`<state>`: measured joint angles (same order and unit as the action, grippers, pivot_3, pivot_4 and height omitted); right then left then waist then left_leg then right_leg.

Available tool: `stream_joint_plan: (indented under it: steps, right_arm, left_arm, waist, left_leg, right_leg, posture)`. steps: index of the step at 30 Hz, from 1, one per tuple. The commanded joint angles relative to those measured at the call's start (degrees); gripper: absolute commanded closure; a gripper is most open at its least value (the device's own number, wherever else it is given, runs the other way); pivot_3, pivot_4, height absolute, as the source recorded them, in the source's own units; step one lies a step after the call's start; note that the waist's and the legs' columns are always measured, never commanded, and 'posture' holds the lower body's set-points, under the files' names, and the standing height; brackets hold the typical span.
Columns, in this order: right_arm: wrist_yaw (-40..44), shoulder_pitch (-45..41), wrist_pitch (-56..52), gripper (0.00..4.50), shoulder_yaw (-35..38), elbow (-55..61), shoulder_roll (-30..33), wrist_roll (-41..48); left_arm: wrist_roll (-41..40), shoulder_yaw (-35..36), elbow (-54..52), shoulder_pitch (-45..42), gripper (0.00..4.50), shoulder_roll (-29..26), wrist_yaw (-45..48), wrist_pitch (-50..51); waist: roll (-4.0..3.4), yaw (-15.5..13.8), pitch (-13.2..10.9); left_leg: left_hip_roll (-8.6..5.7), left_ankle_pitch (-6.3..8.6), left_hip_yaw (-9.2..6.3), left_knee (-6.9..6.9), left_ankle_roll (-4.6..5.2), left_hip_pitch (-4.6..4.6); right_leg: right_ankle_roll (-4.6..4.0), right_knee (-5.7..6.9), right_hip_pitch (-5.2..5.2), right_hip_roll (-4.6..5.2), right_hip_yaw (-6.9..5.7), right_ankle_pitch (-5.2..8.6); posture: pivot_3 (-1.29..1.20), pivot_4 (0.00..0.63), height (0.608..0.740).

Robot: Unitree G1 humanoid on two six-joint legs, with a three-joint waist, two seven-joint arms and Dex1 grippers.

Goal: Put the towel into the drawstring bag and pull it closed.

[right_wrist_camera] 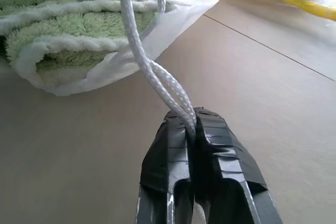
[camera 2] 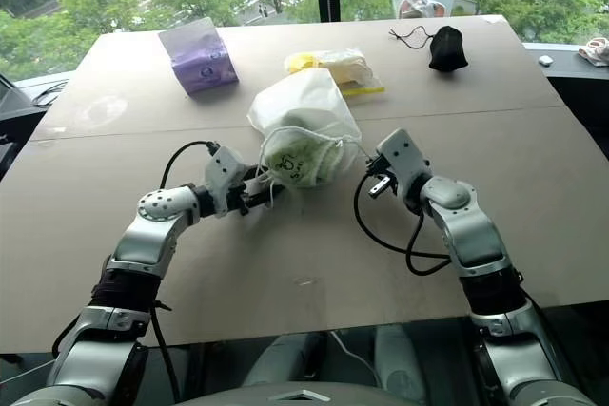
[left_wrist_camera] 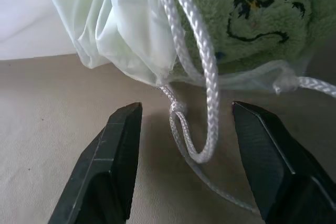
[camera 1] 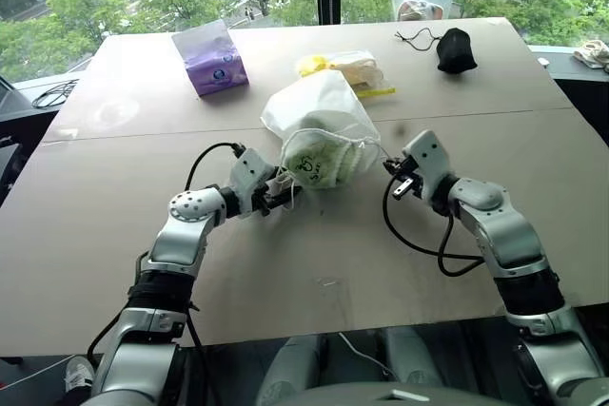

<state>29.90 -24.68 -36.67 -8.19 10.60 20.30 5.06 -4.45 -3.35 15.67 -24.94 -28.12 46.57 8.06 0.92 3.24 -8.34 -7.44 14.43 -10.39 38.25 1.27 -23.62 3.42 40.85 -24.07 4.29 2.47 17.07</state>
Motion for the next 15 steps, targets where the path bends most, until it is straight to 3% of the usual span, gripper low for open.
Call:
stream_joint_plan:
  steps: [1,3,9,15]
  right_arm:
    - [-1.6,0.6,-2.2,4.50,1.8,5.9,0.0,0.9]
    - [-2.6,0.8,-3.1,4.50,2.6,7.5,-0.2,1.3]
    - [-5.7,-0.8,-3.8,4.50,6.7,11.6,0.6,1.6]
    - [-7.1,-8.7,-1.5,4.50,9.0,12.2,7.3,-1.9]
  left_arm:
    - [4.1,-1.1,5.9,-1.1,3.42,2.1,-6.9,-3.2]
    - [4.6,-0.3,7.1,-1.5,4.44,3.0,-10.1,-5.6]
    - [6.4,6.8,10.1,-5.0,4.48,1.7,-26.0,-13.0]
    - [9.0,11.8,13.8,-15.4,4.48,-4.1,-36.6,-19.9]
  waist:
    - [-0.03,-0.2,0.1]
    - [-0.04,-0.2,0.1]
    - [-0.03,-0.2,0.1]
    - [0.04,-1.0,0.0]
  left_leg:
    - [0.00,0.00,0.00,0.00,0.00,0.07]
    - [0.00,0.01,0.01,-0.02,0.01,0.24]
    - [0.02,0.01,0.06,-0.20,0.01,0.69]
    - [0.00,0.01,0.14,-0.14,0.00,0.51]
  right_leg:
    - [0.00,-0.01,0.09,0.01,0.01,0.00]
    - [0.00,-0.03,0.28,0.00,0.03,0.00]
    - [0.00,0.01,0.57,-0.05,0.08,0.01]
    - [0.01,-0.05,0.44,0.00,0.06,0.00]
  posture:
    - [0.00,0.150,0.740]
    - [0.00,0.150,0.740]
    - [0.00,0.150,0.740]
    - [0.00,0.150,0.740]
